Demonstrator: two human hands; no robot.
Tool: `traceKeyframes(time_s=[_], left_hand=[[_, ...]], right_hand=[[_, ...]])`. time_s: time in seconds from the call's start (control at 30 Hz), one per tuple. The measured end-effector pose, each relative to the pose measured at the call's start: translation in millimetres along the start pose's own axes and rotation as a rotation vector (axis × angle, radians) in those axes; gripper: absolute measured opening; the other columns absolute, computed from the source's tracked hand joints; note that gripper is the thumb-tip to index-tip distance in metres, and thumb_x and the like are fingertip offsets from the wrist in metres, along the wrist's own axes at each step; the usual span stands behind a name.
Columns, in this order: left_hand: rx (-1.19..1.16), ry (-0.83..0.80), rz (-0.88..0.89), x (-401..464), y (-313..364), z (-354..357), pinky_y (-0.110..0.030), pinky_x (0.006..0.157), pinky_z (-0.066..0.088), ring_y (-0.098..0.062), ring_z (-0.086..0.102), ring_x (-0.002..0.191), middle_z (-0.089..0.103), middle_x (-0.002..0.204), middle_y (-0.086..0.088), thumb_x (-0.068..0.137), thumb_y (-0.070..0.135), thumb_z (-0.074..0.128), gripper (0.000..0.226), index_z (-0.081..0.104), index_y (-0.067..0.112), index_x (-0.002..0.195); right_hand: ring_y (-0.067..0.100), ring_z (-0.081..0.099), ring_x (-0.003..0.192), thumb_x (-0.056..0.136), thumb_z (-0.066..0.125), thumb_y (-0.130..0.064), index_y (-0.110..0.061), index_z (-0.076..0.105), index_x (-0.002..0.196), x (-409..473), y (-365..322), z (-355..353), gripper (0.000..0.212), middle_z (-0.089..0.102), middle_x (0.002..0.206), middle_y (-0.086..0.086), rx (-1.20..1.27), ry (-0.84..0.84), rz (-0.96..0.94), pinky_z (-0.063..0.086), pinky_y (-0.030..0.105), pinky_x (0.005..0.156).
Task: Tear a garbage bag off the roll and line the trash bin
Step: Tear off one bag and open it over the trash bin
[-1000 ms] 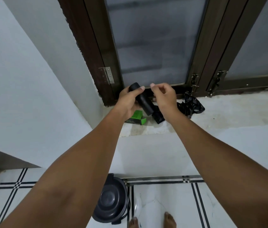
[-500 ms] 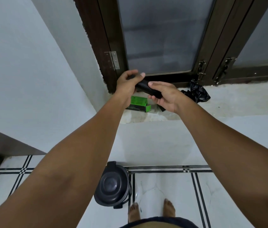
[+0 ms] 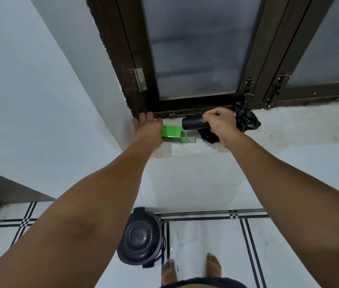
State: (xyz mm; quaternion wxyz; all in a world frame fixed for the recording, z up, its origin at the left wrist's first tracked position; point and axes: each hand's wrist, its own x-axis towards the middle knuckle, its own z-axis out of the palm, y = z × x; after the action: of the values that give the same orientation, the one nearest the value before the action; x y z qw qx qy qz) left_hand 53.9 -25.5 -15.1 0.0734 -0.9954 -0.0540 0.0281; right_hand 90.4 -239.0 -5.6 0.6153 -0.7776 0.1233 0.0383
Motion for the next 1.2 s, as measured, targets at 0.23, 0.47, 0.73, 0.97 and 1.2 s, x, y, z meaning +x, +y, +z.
traceKeyframes(time_s=[0.23, 0.47, 0.73, 0.97, 1.2], left_hand=[[-0.418, 0.056, -0.072, 5.9, -5.5, -1.1, -0.049, 0.097, 0.05, -0.038, 0.045, 0.122, 0.046, 0.132, -0.012, 0.083, 0.019, 0.075, 0.053, 0.052, 0.02, 0.13], [-0.682, 0.109, -0.047, 6.3, -9.4, -0.8, -0.04, 0.097, 0.049, -0.034, 0.055, 0.113, 0.051, 0.128, -0.013, 0.076, 0.019, 0.084, 0.054, 0.058, 0.018, 0.124], [-0.758, 0.15, 0.056, 9.3, 5.6, -17.0, -0.03, 0.086, 0.044, -0.027, 0.056, 0.108, 0.057, 0.121, -0.011, 0.073, 0.018, 0.088, 0.058, 0.06, 0.016, 0.124], [-0.765, 0.196, 0.018, 12.9, 4.9, -23.8, -0.026, 0.085, 0.043, -0.033, 0.061, 0.108, 0.057, 0.124, -0.018, 0.077, 0.009, 0.082, 0.055, 0.063, 0.012, 0.129], [-0.845, 0.204, -0.017, 12.7, 3.7, -23.4, -0.026, 0.083, 0.042, -0.03, 0.059, 0.108, 0.057, 0.123, -0.016, 0.079, 0.008, 0.082, 0.055, 0.059, 0.013, 0.129]], right_hand=[[0.01, 0.059, 0.079, 0.081, 0.071, -0.014, -0.012, 0.073, 0.089, 3.0, -11.1, -2.5, 0.01, 0.068, 0.085, -0.005, -0.02, -0.004, -0.064, 0.051, 0.028, 0.07], [0.009, 0.06, 0.079, 0.08, 0.071, -0.017, -0.016, 0.074, 0.084, 4.4, -24.7, -3.6, 0.005, 0.068, 0.082, -0.006, -0.05, -0.006, -0.138, 0.046, 0.023, 0.066], [0.016, 0.058, 0.092, 0.093, 0.055, -0.021, -0.018, 0.067, 0.115, 4.9, -37.9, 19.7, 0.025, 0.064, 0.098, -0.003, -0.149, -0.15, -0.162, 0.048, 0.033, 0.082], [0.021, 0.067, 0.096, 0.081, 0.069, -0.017, -0.02, 0.064, 0.102, 12.2, -37.0, 24.3, 0.021, 0.068, 0.099, 0.0, -0.047, -0.117, -0.185, 0.057, 0.045, 0.093], [0.019, 0.057, 0.116, 0.094, 0.051, -0.024, -0.026, 0.078, 0.094, 4.1, -45.1, 24.7, 0.027, 0.067, 0.117, -0.002, -0.026, -0.13, -0.202, 0.043, 0.028, 0.097]])
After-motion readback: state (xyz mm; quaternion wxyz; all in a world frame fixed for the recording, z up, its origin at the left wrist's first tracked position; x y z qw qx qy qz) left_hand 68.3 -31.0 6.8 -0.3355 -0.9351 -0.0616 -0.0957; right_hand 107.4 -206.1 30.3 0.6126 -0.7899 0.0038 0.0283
